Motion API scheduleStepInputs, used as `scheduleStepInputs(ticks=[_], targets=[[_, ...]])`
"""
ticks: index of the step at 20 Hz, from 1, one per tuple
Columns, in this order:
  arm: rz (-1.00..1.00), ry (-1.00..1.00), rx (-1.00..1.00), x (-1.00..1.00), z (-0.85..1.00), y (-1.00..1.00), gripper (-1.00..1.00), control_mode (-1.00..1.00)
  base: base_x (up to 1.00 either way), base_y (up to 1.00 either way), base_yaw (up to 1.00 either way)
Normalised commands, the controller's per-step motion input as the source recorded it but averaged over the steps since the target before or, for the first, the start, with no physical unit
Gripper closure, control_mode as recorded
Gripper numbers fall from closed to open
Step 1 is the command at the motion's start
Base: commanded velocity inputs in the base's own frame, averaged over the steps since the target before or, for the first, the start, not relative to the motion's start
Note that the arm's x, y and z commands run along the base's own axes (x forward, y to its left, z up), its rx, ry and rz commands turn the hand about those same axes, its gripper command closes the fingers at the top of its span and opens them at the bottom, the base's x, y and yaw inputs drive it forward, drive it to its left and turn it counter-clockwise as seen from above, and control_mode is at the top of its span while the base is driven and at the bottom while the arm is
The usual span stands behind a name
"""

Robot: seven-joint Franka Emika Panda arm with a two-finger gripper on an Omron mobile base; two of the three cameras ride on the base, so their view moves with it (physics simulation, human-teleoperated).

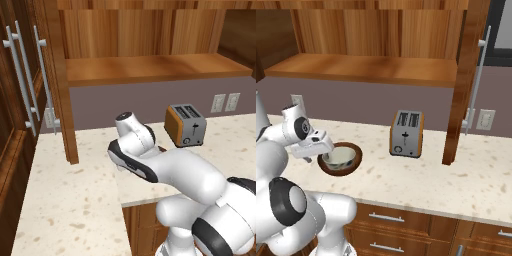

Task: Pick up the bowls on the counter and stack them on top of one another in the open cabinet. Place the smaller bowl on top of the larger bowl.

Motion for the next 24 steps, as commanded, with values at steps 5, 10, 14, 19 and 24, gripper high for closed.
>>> scheduleStepInputs(ticks=[5, 10, 14, 19, 24], targets=[[0.00, 0.04, 0.00, 0.01, -0.10, 0.00, -1.00, -1.00, 0.00, 0.00, 0.00], [0.00, 0.04, 0.00, 0.02, -0.15, 0.00, -1.00, -1.00, 0.00, 0.00, 0.00], [0.00, 0.03, 0.00, 0.08, -0.14, 0.00, -1.00, -1.00, 0.00, 0.00, 0.00], [0.02, 0.00, 0.00, 0.13, -0.05, 0.00, -1.00, -1.00, 0.00, 0.00, 0.00], [0.04, 0.00, 0.00, 0.20, -0.01, 0.00, -1.00, -1.00, 0.00, 0.00, 0.00]])
